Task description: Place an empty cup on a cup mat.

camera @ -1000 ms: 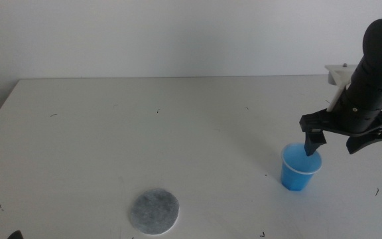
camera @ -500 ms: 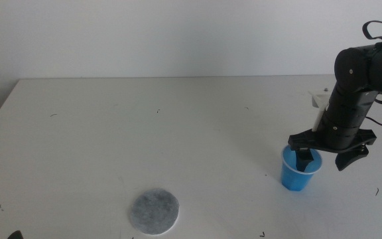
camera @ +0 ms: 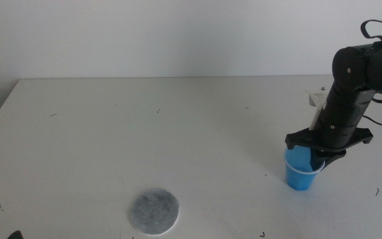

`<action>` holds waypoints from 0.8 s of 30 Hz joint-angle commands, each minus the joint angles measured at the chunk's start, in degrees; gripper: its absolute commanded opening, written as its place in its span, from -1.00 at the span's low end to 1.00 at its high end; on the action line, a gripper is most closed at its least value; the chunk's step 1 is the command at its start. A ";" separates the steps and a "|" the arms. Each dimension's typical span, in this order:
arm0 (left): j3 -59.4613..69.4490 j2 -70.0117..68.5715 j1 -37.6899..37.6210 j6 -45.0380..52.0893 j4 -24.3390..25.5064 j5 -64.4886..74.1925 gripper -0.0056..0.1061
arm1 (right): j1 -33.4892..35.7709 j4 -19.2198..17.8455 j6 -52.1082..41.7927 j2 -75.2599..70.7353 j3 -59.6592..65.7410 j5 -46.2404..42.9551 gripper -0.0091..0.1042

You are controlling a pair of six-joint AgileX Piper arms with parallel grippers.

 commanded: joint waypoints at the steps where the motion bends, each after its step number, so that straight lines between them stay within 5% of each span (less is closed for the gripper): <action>1: -0.34 -0.50 0.06 -0.62 0.02 -3.84 0.98 | 0.91 -1.12 -0.02 -3.79 -1.49 0.45 -0.86; 24: -0.34 -0.50 0.06 -0.62 0.02 -3.84 0.98 | 26.12 1.07 7.21 4.66 -31.35 11.30 -0.86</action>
